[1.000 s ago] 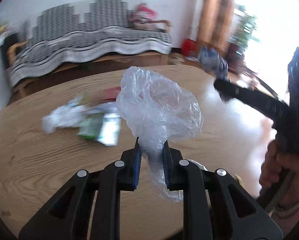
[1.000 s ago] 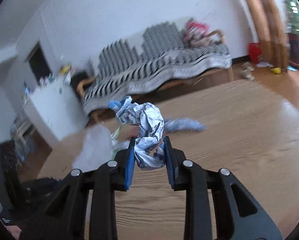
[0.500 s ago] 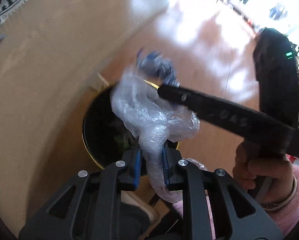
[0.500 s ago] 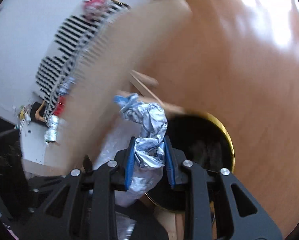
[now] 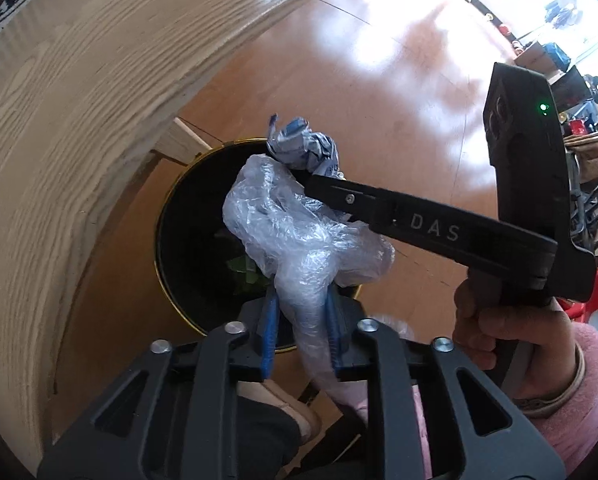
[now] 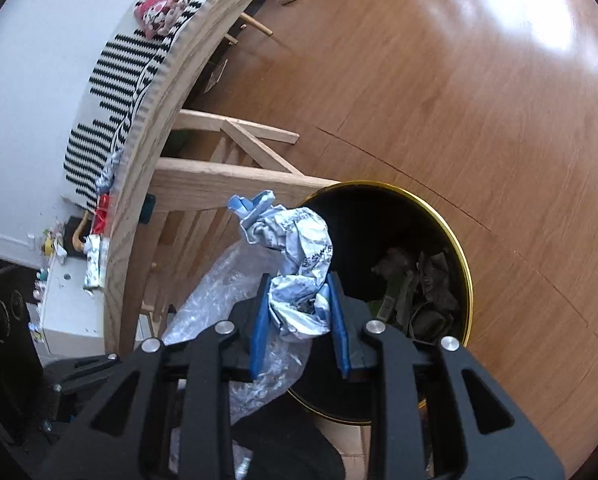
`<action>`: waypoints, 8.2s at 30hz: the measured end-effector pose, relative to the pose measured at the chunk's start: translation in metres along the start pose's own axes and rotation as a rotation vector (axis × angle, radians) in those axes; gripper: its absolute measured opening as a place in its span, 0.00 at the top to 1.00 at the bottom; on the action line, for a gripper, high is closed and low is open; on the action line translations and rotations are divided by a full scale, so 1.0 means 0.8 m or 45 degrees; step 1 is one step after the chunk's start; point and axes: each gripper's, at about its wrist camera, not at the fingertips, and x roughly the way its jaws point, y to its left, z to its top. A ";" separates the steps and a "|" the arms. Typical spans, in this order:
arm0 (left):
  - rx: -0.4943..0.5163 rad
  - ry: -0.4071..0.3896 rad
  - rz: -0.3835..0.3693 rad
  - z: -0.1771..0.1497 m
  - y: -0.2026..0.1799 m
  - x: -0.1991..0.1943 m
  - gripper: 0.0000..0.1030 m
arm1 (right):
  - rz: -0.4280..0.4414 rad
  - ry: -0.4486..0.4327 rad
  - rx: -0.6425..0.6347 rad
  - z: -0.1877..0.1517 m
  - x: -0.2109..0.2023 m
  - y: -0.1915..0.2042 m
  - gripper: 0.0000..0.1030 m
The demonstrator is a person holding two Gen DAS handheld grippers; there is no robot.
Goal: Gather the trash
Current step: 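Carry both items to the black bin and open both grippers over it, then grasp the blue-white foil wrapper with the right gripper while the left gripper grasps the white tissue, then carry both items to the black bin and open both grippers over it, then grasp the silver printed wrapper with the right gripper while the left gripper grasps the green plastic tray, then carry both items to the black bin and open both grippers over it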
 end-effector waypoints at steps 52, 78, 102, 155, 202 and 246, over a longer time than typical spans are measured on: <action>-0.998 -0.567 0.647 -0.185 0.620 -0.241 0.05 | -0.286 0.109 -1.608 0.156 0.312 0.547 0.07; -1.048 -0.835 0.648 -0.244 0.533 -0.316 0.86 | -0.146 -0.032 -1.235 0.101 0.208 0.531 0.74; -1.082 -0.818 0.631 -0.269 0.503 -0.299 0.86 | 0.069 -0.068 -1.031 -0.007 0.165 0.518 0.74; -0.175 -0.290 0.098 -0.031 0.043 -0.063 0.44 | -0.124 0.031 -0.241 0.037 -0.055 0.038 0.44; -0.830 -0.530 0.602 -0.136 0.533 -0.207 0.05 | -0.284 -0.061 -1.068 -0.024 0.251 0.588 0.07; -0.994 -0.823 0.450 -0.179 0.505 -0.286 0.69 | -0.058 -0.012 -0.919 0.029 0.220 0.550 0.71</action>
